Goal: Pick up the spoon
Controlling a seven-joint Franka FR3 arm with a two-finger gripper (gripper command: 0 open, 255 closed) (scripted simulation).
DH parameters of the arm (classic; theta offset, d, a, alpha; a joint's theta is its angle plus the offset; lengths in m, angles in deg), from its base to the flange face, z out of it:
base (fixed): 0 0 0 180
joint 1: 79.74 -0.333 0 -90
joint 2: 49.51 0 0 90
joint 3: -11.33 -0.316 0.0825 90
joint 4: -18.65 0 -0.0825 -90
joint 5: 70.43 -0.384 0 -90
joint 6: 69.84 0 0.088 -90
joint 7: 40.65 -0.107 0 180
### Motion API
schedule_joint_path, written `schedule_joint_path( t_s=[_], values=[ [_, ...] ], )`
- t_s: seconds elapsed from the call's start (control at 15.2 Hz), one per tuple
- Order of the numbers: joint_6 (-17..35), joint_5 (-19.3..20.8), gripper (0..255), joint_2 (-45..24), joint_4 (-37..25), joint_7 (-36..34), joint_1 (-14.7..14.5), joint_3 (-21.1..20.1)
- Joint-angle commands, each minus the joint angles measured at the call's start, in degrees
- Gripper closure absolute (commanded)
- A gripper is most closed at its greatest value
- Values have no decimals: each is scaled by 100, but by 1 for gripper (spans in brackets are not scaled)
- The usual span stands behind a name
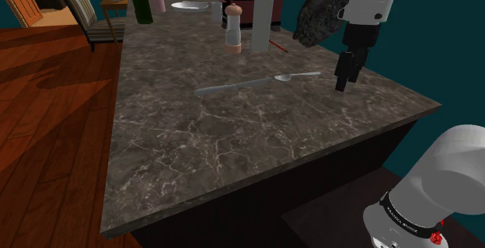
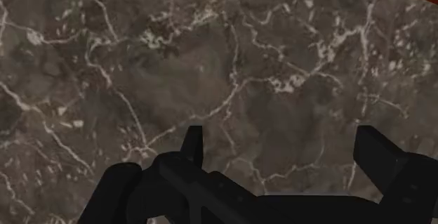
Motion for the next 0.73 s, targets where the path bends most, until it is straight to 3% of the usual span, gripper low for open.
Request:
schedule_joint_path(
  t_s=[0.0,0.66],
  values=[
    [0,0,0,0,0,0,0,0],
    [897,1567,0,-1824,-1251,3557,-749,446]
  ],
)
